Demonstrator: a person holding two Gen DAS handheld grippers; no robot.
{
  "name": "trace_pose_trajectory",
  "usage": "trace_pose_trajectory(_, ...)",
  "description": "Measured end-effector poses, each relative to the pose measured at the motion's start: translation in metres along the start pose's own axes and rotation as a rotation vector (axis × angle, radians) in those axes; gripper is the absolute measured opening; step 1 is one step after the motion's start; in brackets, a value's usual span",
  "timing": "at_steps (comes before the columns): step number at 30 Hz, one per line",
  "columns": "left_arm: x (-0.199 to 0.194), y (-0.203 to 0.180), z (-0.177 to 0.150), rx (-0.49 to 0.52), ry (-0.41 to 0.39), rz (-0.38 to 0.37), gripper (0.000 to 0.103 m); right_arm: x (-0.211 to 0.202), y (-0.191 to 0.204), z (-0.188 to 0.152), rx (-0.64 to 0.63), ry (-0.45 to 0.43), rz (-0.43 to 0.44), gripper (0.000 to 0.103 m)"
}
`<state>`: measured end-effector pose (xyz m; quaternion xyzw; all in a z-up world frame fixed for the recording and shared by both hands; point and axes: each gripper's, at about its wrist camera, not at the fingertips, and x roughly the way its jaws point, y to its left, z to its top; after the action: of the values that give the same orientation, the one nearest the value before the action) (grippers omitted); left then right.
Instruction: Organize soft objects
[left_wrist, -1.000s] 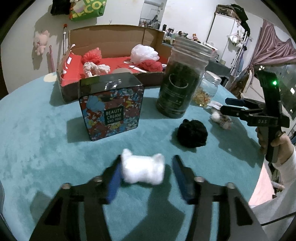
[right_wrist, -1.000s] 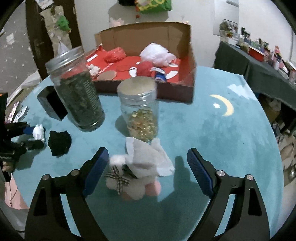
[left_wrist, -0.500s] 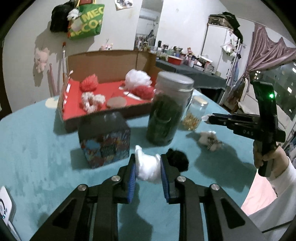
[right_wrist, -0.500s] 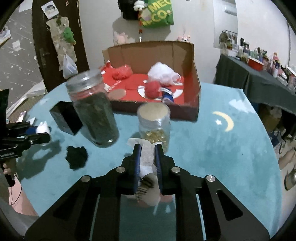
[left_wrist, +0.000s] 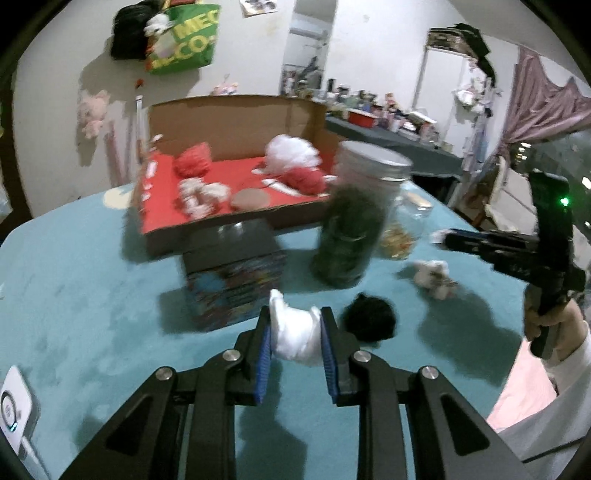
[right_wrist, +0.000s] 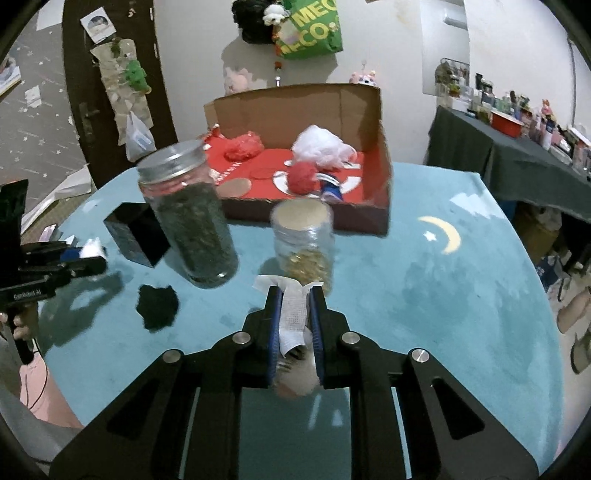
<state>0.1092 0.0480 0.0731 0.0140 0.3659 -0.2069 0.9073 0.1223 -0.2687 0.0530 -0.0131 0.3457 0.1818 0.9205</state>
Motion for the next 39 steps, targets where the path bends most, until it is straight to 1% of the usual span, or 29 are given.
trace_pose_trajectory(6,-0.010,0.036,-0.005,-0.026,0.030,0.085,0.025,0.003,-0.024,0.002,0.009,0.022,-0.017,0.015)
trace_pose_trajectory(8,-0.010,0.049,-0.005,-0.023,0.035,0.099,0.025,0.004,-0.031,0.005,0.005,0.020,0.003,0.014)
trace_pose_trajectory(13,-0.001,0.080,0.003,-0.003,0.036,0.084,0.025,0.018,-0.045,0.024,-0.047,0.033,-0.001,0.014)
trace_pose_trajectory(16,0.004,0.093,0.013,0.000,0.032,0.046,0.025,0.024,-0.045,0.036,-0.098,0.028,0.003,0.014)
trace_pose_trajectory(18,0.006,0.096,0.020,0.012,0.025,0.035,0.025,0.026,-0.044,0.043,-0.114,0.026,0.021,0.014)
trace_pose_trajectory(24,0.011,0.095,0.050,0.062,0.017,0.010,0.025,0.035,-0.036,0.072,-0.174,0.011,0.048,0.014)
trace_pose_trajectory(28,0.016,0.087,0.075,0.098,0.010,-0.003,0.025,0.043,-0.032,0.096,-0.201,-0.001,0.066,0.014)
trace_pose_trajectory(31,0.026,0.082,0.096,0.102,0.016,-0.019,0.025,0.052,-0.026,0.113,-0.215,0.004,0.093,0.014)
trace_pose_trajectory(34,0.039,0.075,0.117,0.100,0.035,-0.019,0.025,0.072,-0.017,0.139,-0.218,0.032,0.145,0.014)
trace_pose_trajectory(37,0.061,0.070,0.142,0.079,0.089,-0.029,0.025,0.092,-0.002,0.166,-0.232,0.065,0.197,0.014)
trace_pose_trajectory(39,0.078,0.067,0.157,0.070,0.122,-0.005,0.025,0.116,0.012,0.190,-0.244,0.119,0.235,0.015)
